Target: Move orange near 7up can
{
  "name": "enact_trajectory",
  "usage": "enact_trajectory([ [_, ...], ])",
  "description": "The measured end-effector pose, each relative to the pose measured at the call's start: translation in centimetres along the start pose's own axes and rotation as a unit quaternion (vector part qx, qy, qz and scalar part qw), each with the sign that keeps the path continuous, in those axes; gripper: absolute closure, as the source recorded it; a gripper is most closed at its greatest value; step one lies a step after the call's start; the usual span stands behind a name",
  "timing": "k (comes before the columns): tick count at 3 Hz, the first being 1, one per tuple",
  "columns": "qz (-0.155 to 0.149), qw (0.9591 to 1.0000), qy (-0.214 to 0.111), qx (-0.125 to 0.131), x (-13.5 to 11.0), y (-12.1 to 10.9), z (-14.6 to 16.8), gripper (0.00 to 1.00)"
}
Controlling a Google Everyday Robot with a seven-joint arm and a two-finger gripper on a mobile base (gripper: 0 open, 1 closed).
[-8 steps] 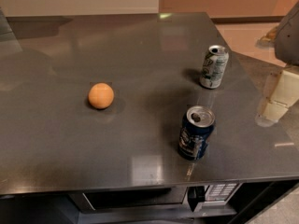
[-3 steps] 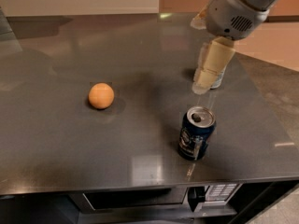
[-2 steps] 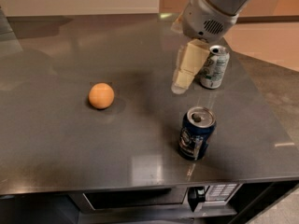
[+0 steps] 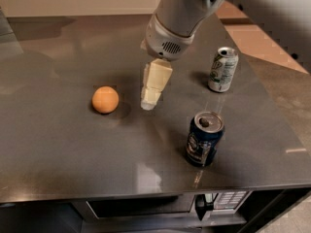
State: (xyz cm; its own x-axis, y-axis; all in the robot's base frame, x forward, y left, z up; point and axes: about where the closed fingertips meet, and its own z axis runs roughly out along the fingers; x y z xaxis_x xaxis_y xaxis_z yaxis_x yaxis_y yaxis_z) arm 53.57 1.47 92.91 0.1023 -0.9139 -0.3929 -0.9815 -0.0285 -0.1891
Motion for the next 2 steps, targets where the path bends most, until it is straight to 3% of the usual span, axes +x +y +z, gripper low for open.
enact_trajectory([
  [2, -0.02, 0.9996, -0.003, -0.022, -3.6, -0.4, 6.4, 0.0],
])
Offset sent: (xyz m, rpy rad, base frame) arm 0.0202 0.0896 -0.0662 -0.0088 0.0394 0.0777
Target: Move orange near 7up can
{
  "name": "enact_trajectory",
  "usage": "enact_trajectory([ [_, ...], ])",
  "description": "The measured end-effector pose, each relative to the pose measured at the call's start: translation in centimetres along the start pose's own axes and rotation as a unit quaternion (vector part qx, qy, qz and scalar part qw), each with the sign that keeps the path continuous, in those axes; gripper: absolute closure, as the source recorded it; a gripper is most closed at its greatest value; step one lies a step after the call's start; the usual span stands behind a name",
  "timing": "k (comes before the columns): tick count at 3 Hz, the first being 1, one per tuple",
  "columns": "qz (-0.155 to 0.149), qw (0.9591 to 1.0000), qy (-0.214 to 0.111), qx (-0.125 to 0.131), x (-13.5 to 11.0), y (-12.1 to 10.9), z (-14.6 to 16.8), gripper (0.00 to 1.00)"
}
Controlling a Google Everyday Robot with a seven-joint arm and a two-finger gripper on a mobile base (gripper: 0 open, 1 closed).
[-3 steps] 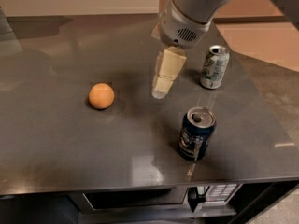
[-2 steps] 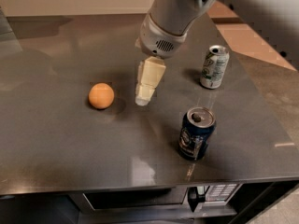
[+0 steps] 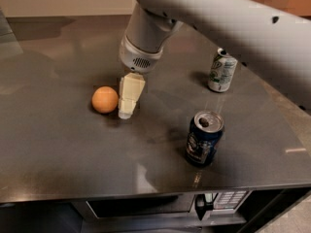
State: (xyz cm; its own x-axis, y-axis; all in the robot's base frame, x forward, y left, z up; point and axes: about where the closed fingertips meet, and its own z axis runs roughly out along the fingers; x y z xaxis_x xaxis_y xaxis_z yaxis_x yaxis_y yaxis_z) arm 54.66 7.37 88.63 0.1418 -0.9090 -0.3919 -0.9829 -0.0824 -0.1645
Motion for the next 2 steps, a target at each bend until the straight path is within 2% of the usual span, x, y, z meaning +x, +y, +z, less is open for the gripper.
enact_trajectory([
  [2, -0.012, 0.9996, 0.008, -0.026, -2.2, -0.8, 3.8, 0.0],
])
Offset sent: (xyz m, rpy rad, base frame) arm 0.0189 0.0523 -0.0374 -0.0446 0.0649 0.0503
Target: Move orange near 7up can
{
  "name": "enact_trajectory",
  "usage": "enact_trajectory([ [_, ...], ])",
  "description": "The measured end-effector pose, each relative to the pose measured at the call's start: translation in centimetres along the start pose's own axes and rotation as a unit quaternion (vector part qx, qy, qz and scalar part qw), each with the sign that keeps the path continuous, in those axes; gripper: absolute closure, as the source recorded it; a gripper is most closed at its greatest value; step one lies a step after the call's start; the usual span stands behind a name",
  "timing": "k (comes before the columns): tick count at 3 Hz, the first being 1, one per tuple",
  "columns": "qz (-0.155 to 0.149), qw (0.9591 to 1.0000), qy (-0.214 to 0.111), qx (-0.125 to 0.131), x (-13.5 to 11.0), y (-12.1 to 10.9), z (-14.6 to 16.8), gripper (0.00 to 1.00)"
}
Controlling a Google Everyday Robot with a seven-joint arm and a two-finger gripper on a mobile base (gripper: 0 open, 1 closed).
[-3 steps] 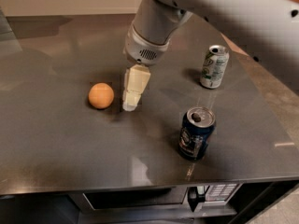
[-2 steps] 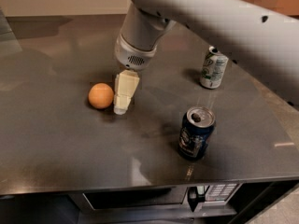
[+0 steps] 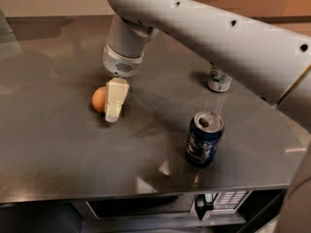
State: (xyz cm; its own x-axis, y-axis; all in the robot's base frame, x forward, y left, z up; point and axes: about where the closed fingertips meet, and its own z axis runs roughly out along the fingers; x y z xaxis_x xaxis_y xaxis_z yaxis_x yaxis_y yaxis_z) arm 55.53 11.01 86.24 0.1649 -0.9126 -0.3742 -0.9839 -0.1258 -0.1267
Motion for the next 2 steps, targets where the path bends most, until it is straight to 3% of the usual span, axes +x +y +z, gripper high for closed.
enact_trajectory([
  [1, -0.005, 0.9999, 0.007, -0.01, -0.62, -0.29, 1.1, 0.0],
  [2, -0.007, 0.9996, 0.019, -0.021, -0.88, -0.44, 1.89, 0.18],
])
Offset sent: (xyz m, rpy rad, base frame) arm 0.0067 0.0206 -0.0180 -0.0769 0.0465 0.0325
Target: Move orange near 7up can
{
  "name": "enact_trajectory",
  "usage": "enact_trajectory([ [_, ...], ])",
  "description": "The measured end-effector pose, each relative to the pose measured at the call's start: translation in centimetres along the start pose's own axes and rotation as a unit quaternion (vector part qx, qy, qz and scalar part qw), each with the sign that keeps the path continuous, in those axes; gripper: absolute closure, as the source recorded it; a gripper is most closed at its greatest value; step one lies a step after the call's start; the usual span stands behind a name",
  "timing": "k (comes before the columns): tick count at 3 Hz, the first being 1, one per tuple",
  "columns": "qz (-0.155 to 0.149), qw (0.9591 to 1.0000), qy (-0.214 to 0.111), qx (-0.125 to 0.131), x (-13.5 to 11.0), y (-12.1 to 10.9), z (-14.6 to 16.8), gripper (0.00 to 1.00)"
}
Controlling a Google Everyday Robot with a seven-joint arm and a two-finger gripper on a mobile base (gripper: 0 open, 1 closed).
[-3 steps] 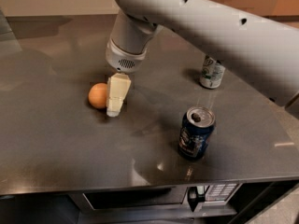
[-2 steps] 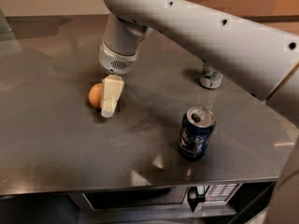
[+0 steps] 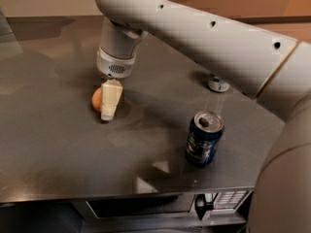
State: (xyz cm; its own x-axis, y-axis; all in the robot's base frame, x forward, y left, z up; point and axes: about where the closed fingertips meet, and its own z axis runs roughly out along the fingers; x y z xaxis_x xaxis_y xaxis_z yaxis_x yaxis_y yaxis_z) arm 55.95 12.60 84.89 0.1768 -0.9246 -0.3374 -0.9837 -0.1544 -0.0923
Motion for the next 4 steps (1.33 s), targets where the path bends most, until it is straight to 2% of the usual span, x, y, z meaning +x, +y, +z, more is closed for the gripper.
enact_trajectory([
  [2, -0.007, 0.9998, 0.013, -0.01, 0.6, 0.1, -0.8, 0.64],
  [3, -0.01, 0.9996, 0.026, -0.002, 1.8, -0.2, -2.9, 0.87],
  [4, -0.003, 0.9981, 0.061, 0.004, 4.9, -1.1, -4.8, 1.0],
])
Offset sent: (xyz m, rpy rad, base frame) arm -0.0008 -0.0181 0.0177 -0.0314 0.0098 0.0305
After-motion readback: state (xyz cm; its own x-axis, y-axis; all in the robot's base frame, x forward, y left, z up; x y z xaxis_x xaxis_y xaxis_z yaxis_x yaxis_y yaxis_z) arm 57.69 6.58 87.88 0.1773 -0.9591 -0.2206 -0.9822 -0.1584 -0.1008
